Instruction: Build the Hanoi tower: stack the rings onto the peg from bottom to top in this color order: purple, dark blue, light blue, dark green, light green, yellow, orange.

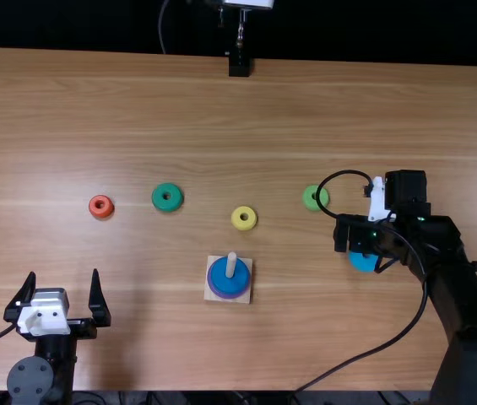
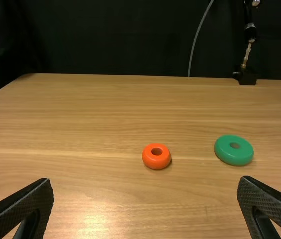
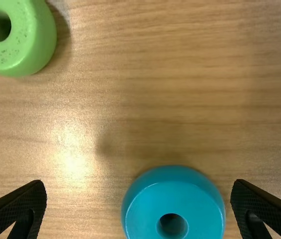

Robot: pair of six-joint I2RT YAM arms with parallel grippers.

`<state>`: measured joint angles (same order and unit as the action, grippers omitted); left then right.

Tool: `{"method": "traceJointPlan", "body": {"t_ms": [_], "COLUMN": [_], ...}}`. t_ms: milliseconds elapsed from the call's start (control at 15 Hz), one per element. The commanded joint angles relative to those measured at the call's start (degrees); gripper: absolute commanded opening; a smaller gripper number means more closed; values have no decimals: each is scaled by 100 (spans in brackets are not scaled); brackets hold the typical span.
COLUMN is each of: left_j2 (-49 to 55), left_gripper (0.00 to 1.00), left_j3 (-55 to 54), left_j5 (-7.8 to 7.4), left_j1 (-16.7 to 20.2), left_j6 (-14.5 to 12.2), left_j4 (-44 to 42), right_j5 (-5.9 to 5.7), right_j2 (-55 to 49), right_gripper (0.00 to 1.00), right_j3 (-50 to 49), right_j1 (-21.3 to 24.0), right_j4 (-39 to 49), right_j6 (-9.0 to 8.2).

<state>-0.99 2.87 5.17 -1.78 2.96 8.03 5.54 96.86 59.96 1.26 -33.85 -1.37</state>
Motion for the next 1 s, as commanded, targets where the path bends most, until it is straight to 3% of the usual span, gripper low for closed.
{"method": "traceJointPlan", "body": {"t_ms": [0,933], "left_j2": [99,99], "left_gripper": [100,100], "left_j3": [-287,-287], "left_j5": [10,10], "left_j1": [20,20], "left_j6": [-64,-64], "left_j4": [83,83], "right_j5": [26,15], "right_j2": [52,263], "right_gripper": [100,100], "right_j3": [-73,-73], "right_j1": [191,235], "right_j4": [-7,-292], "right_j6": [31,116]}}
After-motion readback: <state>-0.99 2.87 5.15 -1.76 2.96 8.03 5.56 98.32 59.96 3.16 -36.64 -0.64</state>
